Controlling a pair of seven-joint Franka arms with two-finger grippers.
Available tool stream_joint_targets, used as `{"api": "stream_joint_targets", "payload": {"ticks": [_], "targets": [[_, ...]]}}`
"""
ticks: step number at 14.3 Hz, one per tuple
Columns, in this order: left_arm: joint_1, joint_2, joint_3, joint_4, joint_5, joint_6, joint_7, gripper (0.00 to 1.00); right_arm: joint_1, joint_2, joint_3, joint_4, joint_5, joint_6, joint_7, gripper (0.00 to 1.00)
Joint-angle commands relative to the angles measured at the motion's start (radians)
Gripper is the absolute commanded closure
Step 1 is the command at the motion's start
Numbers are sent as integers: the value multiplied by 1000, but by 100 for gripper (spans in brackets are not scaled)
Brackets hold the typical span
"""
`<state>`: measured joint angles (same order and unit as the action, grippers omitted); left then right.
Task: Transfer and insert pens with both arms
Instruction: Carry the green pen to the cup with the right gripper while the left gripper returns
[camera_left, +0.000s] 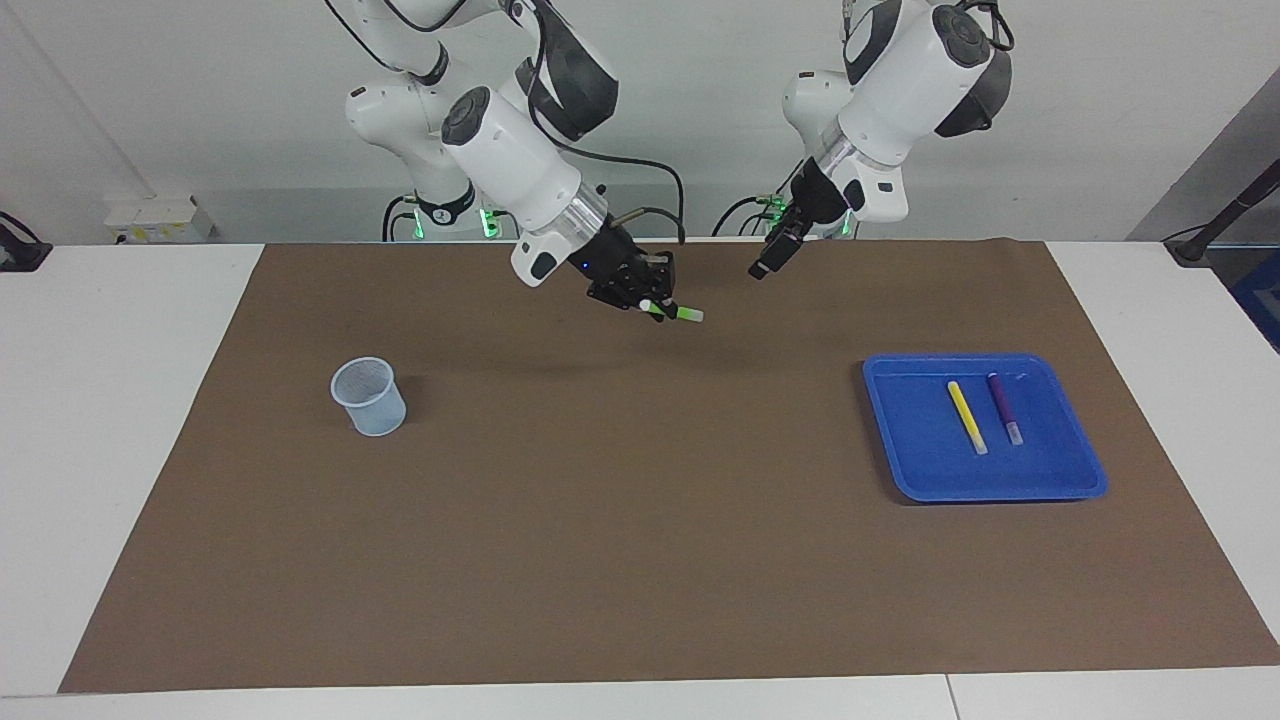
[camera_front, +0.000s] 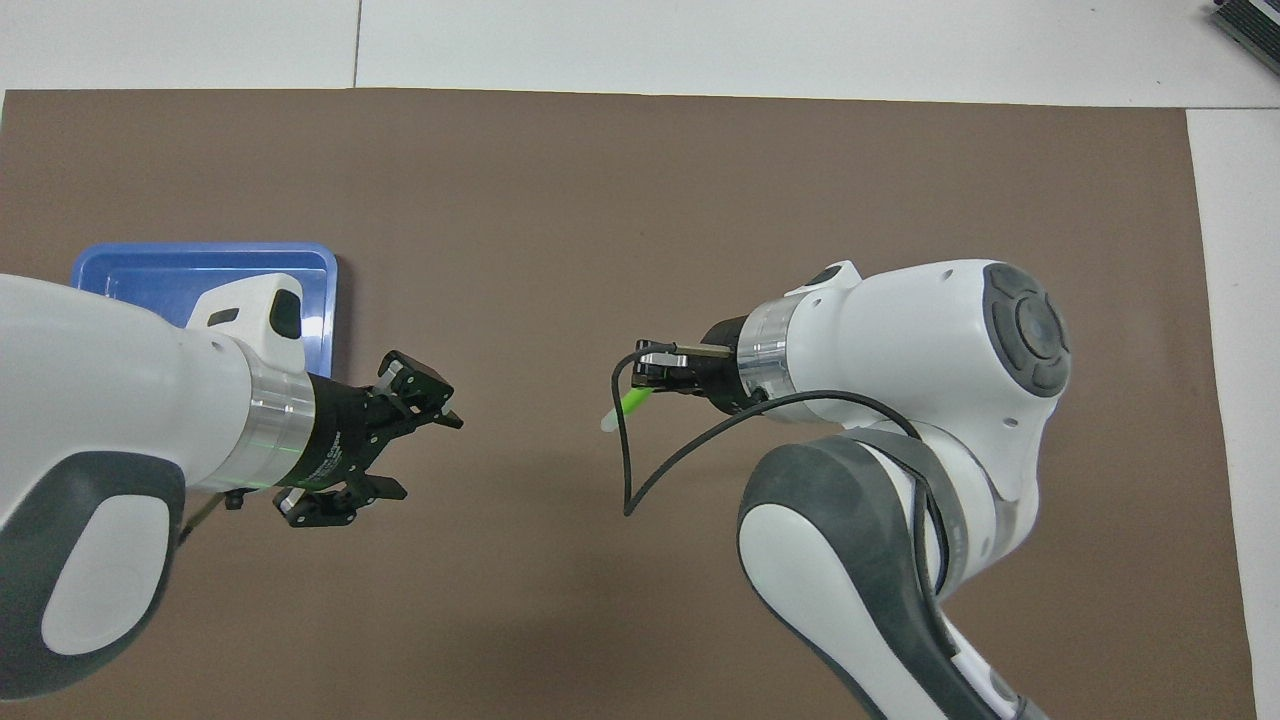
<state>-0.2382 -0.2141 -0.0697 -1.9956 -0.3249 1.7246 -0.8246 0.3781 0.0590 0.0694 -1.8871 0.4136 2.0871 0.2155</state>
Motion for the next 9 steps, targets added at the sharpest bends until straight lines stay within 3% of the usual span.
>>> {"api": "stream_joint_targets", "payload": {"ticks": [1,5,9], "targets": [[120,-34,1,-28,32,-40,383,26,-86,-44,12,-29,-142,-115,-228,100],[301,-51,1,-83,50,25,753,29,-197,-53,12,-29,-306,-217,-460,100],[385,-41,-1,-138,122,136,956,30,-307,-59,15,-30,-441,-257,-726,100]]}}
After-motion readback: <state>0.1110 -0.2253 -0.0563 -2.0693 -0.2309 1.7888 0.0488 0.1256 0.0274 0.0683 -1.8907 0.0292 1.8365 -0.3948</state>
